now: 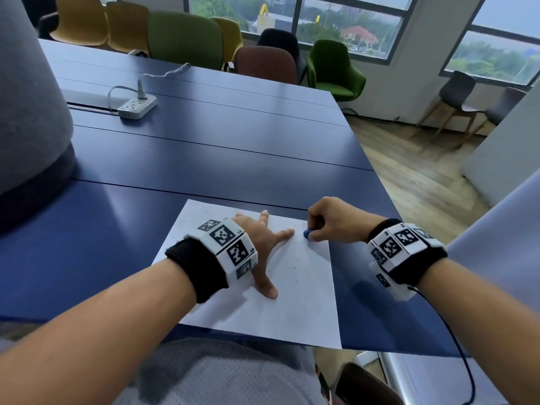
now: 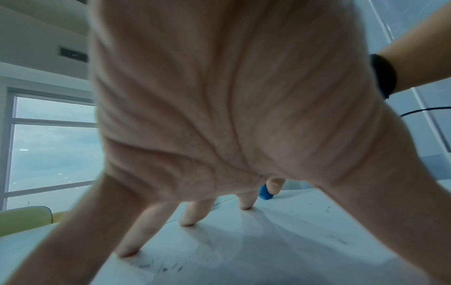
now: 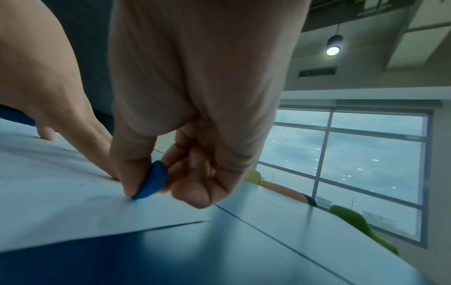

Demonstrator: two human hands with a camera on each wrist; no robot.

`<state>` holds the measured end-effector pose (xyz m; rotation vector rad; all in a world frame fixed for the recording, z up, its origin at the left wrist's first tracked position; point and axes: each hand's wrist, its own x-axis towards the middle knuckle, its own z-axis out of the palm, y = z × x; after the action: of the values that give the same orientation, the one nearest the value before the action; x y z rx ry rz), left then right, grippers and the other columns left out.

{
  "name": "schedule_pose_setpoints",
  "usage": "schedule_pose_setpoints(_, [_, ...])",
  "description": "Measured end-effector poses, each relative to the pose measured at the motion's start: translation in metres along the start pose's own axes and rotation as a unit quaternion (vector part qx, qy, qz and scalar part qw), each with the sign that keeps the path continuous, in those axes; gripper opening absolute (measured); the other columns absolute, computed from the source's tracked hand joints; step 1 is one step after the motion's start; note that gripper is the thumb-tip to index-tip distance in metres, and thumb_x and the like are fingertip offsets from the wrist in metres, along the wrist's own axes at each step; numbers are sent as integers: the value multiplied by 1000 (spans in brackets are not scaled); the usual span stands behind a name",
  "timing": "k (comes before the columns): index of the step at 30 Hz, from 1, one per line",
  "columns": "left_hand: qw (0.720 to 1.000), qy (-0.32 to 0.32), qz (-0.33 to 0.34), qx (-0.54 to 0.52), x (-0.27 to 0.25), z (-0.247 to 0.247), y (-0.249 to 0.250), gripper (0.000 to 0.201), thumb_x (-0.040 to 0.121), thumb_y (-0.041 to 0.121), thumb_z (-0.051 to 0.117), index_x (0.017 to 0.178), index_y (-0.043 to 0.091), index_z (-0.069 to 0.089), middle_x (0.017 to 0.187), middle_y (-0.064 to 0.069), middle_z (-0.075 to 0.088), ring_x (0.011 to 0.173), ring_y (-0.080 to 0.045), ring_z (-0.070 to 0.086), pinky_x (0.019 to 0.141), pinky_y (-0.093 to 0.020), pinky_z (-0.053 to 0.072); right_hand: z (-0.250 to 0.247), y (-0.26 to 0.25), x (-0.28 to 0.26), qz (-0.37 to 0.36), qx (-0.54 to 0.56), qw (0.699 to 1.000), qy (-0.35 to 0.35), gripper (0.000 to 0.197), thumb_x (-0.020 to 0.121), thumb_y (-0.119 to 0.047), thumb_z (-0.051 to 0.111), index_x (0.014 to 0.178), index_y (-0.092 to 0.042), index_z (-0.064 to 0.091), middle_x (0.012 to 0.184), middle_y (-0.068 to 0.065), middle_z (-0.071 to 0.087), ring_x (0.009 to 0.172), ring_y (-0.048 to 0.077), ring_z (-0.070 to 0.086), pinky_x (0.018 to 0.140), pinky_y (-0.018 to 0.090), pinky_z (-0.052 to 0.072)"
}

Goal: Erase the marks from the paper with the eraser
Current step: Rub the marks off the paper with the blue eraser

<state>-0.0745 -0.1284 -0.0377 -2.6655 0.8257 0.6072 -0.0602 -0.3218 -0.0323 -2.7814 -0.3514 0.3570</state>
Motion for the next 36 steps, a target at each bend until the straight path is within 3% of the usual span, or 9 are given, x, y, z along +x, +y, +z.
schedule_pose_setpoints(2, [1000,-3,-2,-2,0,0,0,129,56,80,71,150,50,-12,163,-12,-8,140,-48,26,103,-50,39,5,1,-5,-10,14,1000,-12,19,80,-18,75,68,-11,62,59,-8,54,50,5,43,52,18,36])
schedule_pose_setpoints(5, [1000,-6,-3,-1,-1,-1,0,130,56,80,72,150,50,-13,163,-13,-9,139,-50,25,103,-49,39,4,-8,-11,-28,0,995,-99,18,78,-21,76,71,-9,65,59,-5,55,47,4,42,50,18,36])
schedule_pose_setpoints(9, [1000,2,-1,1,1,0,1,130,55,81,71,149,51,-13,163,-12,-7,137,-47,31,100,-47,41,1,-3,-1,-12,-3,1000,-14,19,81,-24,75,72,-11,65,62,-6,57,48,2,46,50,14,37])
schedule_pose_setpoints(14, [1000,-6,-4,-1,0,-1,0,128,56,80,71,149,51,-13,163,-11,-9,139,-49,26,101,-48,41,6,-9,-3,-48,2,997,-59,16,79,-20,75,74,-9,65,65,-3,56,52,5,43,51,16,37])
schedule_pose_setpoints(19, [1000,-4,-13,-18,3,0,-2,130,54,81,72,150,51,-10,163,-11,-7,139,-51,24,103,-51,40,5,-6,9,-34,14,999,9,14,78,-18,76,72,-17,64,65,-6,56,54,6,47,55,19,38])
schedule_pose_setpoints(24, [999,-19,-19,-28,3,-2,-1,131,55,80,73,150,49,-12,163,-13,-10,141,-54,16,108,-54,36,4,-14,-8,-46,59,986,-150,18,75,-18,80,65,-23,66,62,-8,58,55,4,46,57,20,39])
schedule_pose_setpoints(29, [1000,-16,-16,-18,2,-2,0,130,56,80,71,150,49,-12,163,-13,-11,141,-52,21,107,-51,36,3,-12,-5,-33,45,997,-53,18,77,-22,79,68,-17,64,59,-8,53,49,4,42,53,19,37])
schedule_pose_setpoints(33, [999,-17,-14,-25,1,-2,-1,130,57,79,72,150,48,-14,163,-14,-12,141,-52,20,106,-50,37,7,-21,-17,-58,25,986,-151,15,75,-18,79,68,-16,65,62,-5,57,52,6,44,53,21,38])
schedule_pose_setpoints(36, [999,-15,-11,-30,1,-2,-1,130,57,79,73,150,48,-13,163,-14,-11,141,-52,19,106,-51,36,2,-22,-12,-45,-11,994,-102,23,77,-22,79,62,-23,61,59,-8,56,49,5,44,51,20,38])
